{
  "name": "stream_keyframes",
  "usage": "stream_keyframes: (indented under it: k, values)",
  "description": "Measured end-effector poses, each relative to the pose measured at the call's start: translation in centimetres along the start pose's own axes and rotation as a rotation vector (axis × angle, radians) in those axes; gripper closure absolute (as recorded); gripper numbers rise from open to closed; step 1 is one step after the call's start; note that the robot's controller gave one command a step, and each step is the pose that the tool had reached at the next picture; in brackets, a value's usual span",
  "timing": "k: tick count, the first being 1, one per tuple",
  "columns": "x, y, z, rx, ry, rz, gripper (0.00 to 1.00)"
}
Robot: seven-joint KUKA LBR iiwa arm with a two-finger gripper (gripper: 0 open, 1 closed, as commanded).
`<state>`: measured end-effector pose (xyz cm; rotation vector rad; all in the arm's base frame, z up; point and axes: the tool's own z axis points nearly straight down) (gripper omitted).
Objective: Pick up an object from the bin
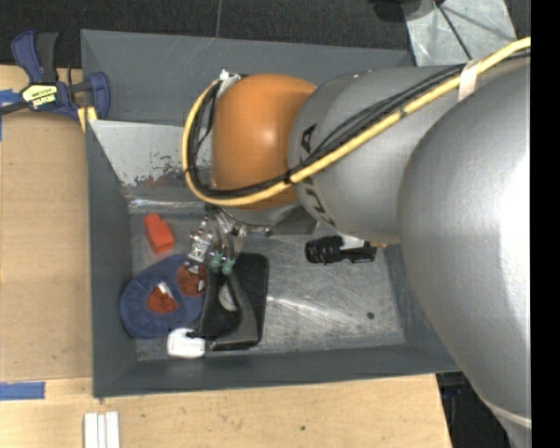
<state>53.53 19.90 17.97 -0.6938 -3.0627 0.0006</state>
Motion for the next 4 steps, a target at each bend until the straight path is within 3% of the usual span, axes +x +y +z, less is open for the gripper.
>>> stream_keyframes:
  k: [1, 2, 3, 4]
  values:
    - [-0.1, 0.0, -0.1, -0.001, -0.001, 0.0, 0.0]
    - [2.8, -1.4, 8.9, -0.016, -0.024, -0.302, 0.0]
    - [2.5, -1.4, 8.9, -0.022, -0.035, -0.297, 1.0]
    - [1.0, 0.2, -3.8, -0.007, -0.011, -0.297, 1.0]
